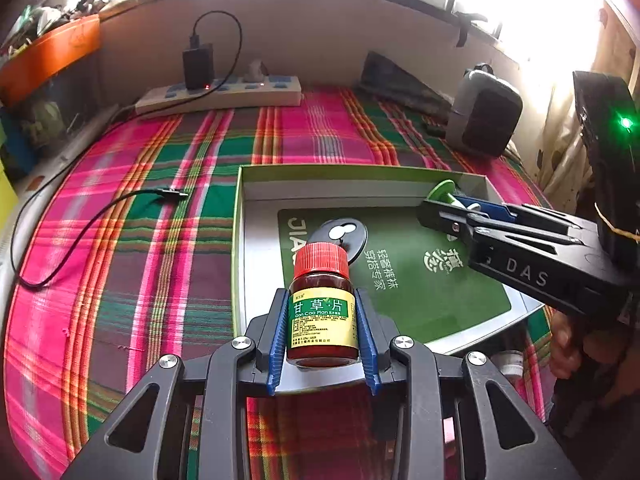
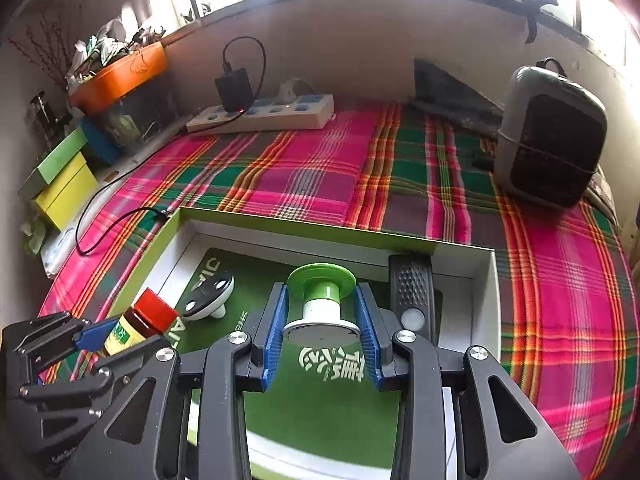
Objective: Organize rigid objects
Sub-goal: 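Carry the bottle with the left tool while the right tool carries the spool over the box, then lower and open both tools, releasing the spool and bottle inside the box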
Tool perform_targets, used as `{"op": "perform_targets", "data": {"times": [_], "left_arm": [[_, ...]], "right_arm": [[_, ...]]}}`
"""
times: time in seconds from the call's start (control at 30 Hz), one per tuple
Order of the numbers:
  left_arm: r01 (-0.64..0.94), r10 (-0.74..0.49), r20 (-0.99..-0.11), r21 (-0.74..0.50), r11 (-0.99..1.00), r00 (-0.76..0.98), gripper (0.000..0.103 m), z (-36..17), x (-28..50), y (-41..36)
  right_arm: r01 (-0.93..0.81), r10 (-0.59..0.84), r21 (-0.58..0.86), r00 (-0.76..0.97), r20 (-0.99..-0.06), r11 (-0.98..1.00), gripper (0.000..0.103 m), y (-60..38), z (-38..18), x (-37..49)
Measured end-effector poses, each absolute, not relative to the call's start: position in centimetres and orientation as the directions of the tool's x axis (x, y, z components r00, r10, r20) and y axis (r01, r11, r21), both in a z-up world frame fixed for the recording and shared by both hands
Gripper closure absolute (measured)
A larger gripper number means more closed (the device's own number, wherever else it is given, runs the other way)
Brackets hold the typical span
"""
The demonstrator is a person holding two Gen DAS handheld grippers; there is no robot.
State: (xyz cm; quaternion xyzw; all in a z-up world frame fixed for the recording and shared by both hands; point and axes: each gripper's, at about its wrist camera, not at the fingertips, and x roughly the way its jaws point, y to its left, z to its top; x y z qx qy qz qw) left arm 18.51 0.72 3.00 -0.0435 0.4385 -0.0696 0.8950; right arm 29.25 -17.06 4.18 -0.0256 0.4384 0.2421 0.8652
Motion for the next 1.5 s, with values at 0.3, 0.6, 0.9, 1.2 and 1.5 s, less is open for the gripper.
{"op": "perform_targets", "data": {"times": [0.3, 0.6, 0.9, 1.2, 1.5], "left_arm": [[0.097, -0.161, -0.785, -0.128, 0.987, 0.598, 0.072, 2.3, 18.9, 0.2], [0.105, -0.160, -0.787, -0.121, 0.987, 0.596, 0.072, 2.0, 19.0, 0.0], [0.105, -0.163, -0.786, -0.125, 0.987, 0.596, 0.072, 2.0, 19.1, 0.0], [0.106, -0.157, -0.787, -0.116, 0.988, 0.597, 0.072, 2.0, 19.1, 0.0], [0.116, -0.173, -0.783, -0.129, 0.985, 0.597, 0.063, 2.1, 19.0, -0.1]], "right_arm": [[-0.455, 0.387, 0.153, 0.481, -0.787, 0.877, 0.068, -16.1, 3.1, 30.2], [-0.461, 0.378, 0.141, 0.475, -0.795, 0.876, 0.068, -15.6, 2.4, 30.7], [-0.463, 0.375, 0.135, 0.476, -0.795, 0.876, 0.068, -15.4, 2.1, 30.8], [-0.462, 0.372, 0.133, 0.477, -0.796, 0.877, 0.067, -15.4, 2.2, 30.8], [-0.445, 0.385, 0.160, 0.479, -0.789, 0.881, 0.061, -15.8, 2.3, 30.8]]}}
